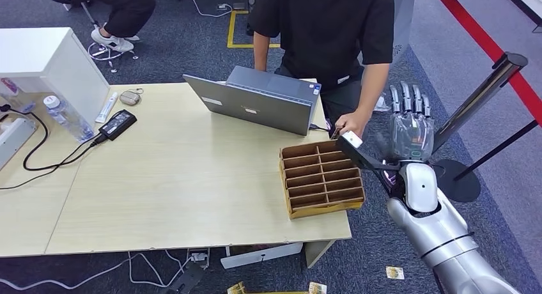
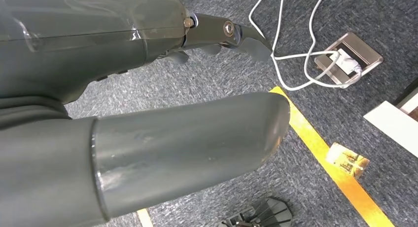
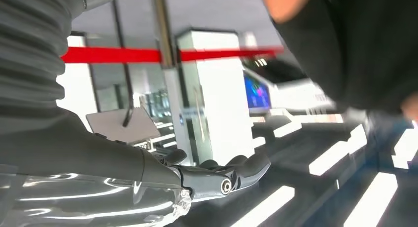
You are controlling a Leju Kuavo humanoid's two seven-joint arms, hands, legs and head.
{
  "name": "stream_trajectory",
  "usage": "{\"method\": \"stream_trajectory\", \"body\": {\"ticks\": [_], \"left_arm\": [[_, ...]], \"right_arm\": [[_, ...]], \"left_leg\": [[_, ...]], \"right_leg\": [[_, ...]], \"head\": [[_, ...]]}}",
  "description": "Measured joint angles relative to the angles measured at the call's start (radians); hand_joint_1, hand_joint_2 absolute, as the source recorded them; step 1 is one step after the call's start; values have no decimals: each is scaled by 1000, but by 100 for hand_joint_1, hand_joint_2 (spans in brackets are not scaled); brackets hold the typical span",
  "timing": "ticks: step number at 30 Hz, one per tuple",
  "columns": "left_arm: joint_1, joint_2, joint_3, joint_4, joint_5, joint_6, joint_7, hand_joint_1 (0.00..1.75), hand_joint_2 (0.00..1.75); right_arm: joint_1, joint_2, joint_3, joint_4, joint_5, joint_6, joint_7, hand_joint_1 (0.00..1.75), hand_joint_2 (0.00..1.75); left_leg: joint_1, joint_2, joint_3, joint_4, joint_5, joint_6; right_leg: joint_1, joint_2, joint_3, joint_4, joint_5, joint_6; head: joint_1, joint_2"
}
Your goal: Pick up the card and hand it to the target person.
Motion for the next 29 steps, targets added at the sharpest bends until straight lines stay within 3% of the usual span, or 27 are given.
{"method": "stream_trajectory", "body": {"ticks": [1,7,10,17,23,29], "left_arm": [[2,0,0,0,1,1,-1,0,0],[18,1,0,0,13,13,-4,0,0],[29,2,0,0,25,25,-14,0,0],[56,5,2,0,50,47,-29,0,0],[73,10,12,0,72,64,-48,0,0],[81,13,19,0,77,68,-54,0,0]], "right_arm": [[19,4,-16,-14,-6,-79,-6,0,175],[119,41,-73,-89,-52,-207,-58,0,175],[197,92,-117,-147,-90,-215,-148,0,175],[361,282,-259,-223,-262,-215,-399,0,175],[440,381,-287,-217,-490,-214,-477,0,175],[468,429,-285,-197,-560,-213,-492,0,175]], "left_leg": [[0,0,0,0,0,0],[0,0,0,0,0,0],[1,0,0,0,0,0],[1,0,0,-1,0,0],[1,0,0,-1,0,0],[1,0,0,-1,0,0]], "right_leg": [[0,0,0,0,0,0],[0,0,0,0,0,0],[0,-1,0,0,0,0],[1,-1,0,0,-1,-1],[1,0,0,0,-1,-1],[1,1,0,0,-1,-1]], "head": [[0,0],[0,0],[0,0],[0,0],[0,0],[0,0]]}}
